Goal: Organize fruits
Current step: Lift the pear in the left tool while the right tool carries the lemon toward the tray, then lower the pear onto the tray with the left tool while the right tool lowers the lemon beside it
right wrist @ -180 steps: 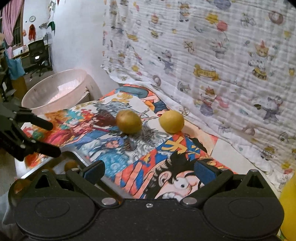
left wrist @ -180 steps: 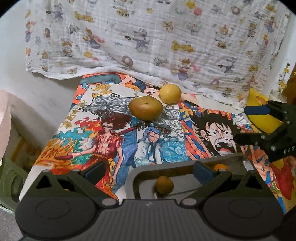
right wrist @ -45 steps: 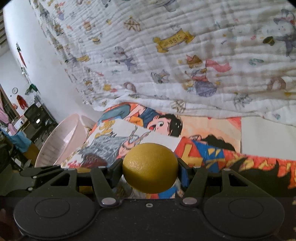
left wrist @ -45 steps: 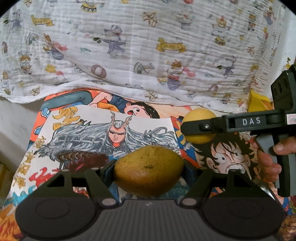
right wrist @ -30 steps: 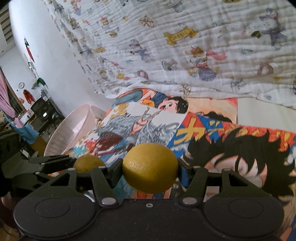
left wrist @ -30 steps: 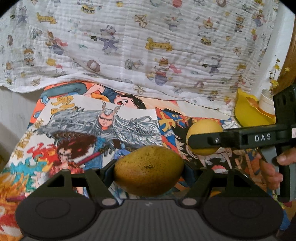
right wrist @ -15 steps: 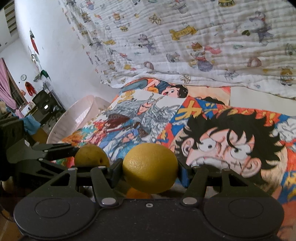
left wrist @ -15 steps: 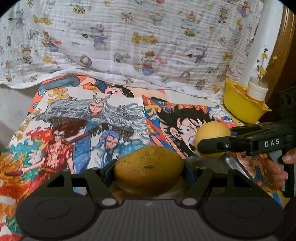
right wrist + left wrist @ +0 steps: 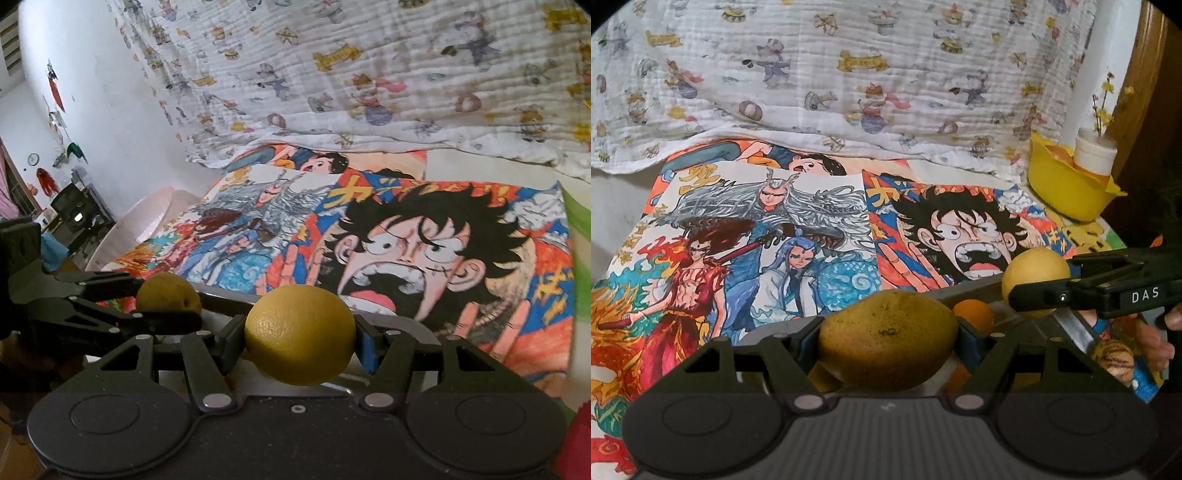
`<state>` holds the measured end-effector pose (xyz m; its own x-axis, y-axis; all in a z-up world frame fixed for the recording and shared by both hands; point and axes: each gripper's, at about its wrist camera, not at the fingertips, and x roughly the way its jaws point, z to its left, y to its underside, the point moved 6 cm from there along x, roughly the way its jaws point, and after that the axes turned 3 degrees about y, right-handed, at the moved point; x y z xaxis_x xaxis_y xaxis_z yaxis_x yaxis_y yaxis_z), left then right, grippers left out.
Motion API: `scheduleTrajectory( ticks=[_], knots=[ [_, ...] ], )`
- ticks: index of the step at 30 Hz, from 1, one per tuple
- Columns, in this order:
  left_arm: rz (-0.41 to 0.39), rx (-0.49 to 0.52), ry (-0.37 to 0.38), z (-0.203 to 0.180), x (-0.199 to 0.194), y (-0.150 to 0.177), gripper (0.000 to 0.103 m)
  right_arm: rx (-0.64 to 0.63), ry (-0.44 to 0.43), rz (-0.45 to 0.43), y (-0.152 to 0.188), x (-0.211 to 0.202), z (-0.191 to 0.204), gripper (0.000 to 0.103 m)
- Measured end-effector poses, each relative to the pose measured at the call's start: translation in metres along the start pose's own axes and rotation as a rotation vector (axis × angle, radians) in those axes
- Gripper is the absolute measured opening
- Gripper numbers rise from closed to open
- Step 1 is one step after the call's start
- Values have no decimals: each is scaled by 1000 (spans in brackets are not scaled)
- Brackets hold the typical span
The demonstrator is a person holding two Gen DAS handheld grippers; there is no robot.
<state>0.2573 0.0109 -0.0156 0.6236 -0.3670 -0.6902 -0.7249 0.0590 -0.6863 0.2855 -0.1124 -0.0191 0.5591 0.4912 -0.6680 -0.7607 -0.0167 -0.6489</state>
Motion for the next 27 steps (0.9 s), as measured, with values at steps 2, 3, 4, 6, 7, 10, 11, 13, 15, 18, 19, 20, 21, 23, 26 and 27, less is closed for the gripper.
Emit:
scheduleTrajectory(
  ticks=[2, 3, 4, 6, 7, 10, 11, 13, 15, 18, 19, 20, 21, 23, 26, 27],
  knots=[
    [11, 12, -8, -2, 2, 0, 76, -6, 14, 1, 3, -1, -2, 62],
    [16, 17, -12, -3, 2, -1, 76, -10, 18, 1, 5, -1, -3, 62],
    [21, 23, -17, -3, 3, -1, 76, -13, 21, 1, 6, -1, -3, 62],
    [29, 32, -23, -4, 5, -1, 76, -20, 24, 1, 8, -1, -4, 62],
    [33, 36, -25, -4, 5, -1, 76, -24, 26, 1, 9, -1, -3, 62],
    [43, 51, -33, -6, 7, -1, 76, -41, 31, 0, 11, 0, -2, 62],
    [49, 56, -39, -6, 7, -1, 76, -46, 32, 0, 11, 0, -2, 62],
    [58, 62, -50, -7, 9, 0, 76, -50, 33, 3, 12, 1, -2, 62],
    [66, 65, -54, -6, 10, 0, 76, -51, 33, 7, 13, 2, -2, 62],
    [68, 66, -54, -6, 10, 0, 76, -53, 36, 10, 14, 3, -3, 62],
    [69, 67, -53, -6, 10, 0, 76, -53, 36, 10, 14, 3, -3, 62],
    [70, 70, -53, -6, 10, 0, 76, -54, 38, 10, 14, 3, -3, 62],
    [71, 72, -54, -6, 10, 0, 76, -57, 40, 11, 14, 3, -3, 62],
    [74, 78, -58, -6, 11, 0, 76, -63, 46, 13, 14, 4, -3, 62],
    [77, 83, -64, -7, 11, 0, 76, -68, 52, 18, 14, 4, -2, 62],
    [78, 85, -65, -7, 11, 0, 76, -69, 55, 21, 14, 5, -2, 62]
  ],
)
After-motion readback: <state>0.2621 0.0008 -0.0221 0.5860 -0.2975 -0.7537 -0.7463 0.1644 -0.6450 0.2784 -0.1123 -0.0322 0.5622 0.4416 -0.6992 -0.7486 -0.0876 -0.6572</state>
